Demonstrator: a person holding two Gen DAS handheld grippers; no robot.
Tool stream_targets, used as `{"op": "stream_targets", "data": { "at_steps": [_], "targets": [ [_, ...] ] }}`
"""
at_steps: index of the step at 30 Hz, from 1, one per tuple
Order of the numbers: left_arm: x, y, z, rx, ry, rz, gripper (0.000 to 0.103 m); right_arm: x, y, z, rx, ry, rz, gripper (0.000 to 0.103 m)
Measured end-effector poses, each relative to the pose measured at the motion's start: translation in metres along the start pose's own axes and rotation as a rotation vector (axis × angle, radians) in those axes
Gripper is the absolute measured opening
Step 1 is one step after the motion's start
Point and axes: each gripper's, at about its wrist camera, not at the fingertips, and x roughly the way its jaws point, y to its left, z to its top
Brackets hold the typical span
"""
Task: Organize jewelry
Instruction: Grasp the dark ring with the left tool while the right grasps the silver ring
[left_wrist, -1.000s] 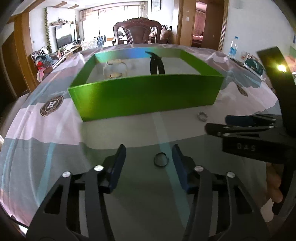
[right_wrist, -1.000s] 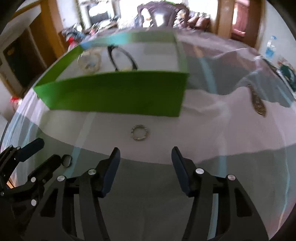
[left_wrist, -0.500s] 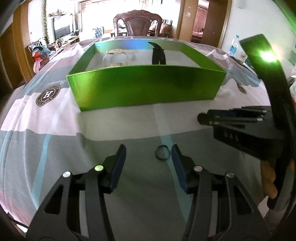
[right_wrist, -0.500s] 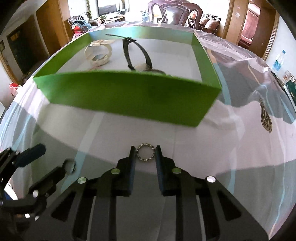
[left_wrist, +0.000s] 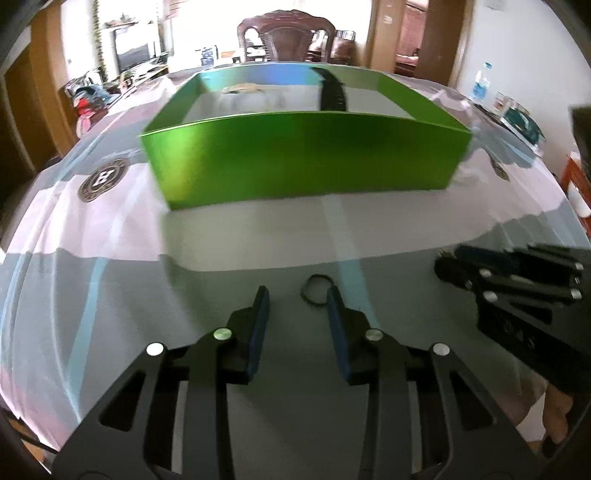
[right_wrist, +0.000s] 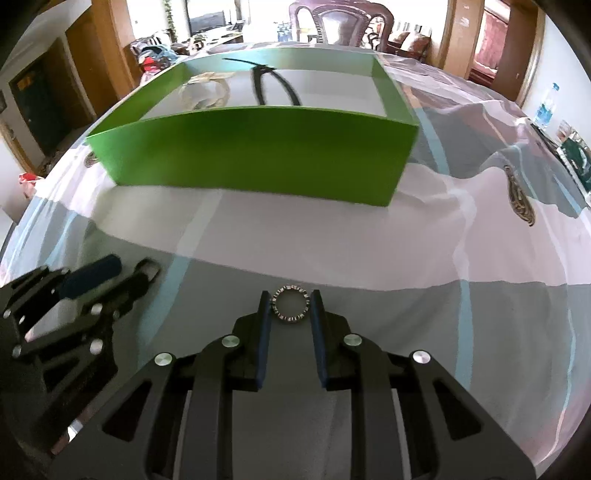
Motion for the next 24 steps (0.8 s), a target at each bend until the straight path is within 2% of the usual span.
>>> {"op": "stream_targets", "data": {
  "at_steps": [3, 5, 8, 16, 24],
  "targets": [
    [-0.001, 0.005, 0.001, -0.014, 0.0, 0.009, 0.036, -0.002, 0.005, -0.004, -0.008, -0.007, 0.016, 0.023],
    [-0.002, 0.004, 0.002, -0.013, -0.006, 0.009, 0.042, -0.003, 0.004, -0.006, -0.003, -0.01, 0.01, 0.031],
    [-0.003, -0.002, 0.003, 0.0, -0.014, 0.003, 0.046, -0.003, 0.001, -0.006, 0.009, -0.011, -0.007, 0.035],
    [0.005, -0.012, 0.003, 0.017, -0.018, 0.02, 0.047, 0.001, 0.003, -0.005, -0.002, -0.029, -0.025, 0.036],
    [0.007, -0.01, 0.004, 0.021, -0.031, 0.043, 0.03, 0.003, 0.008, -0.002, -0.006, -0.035, -0.026, 0.034]
  ]
}}
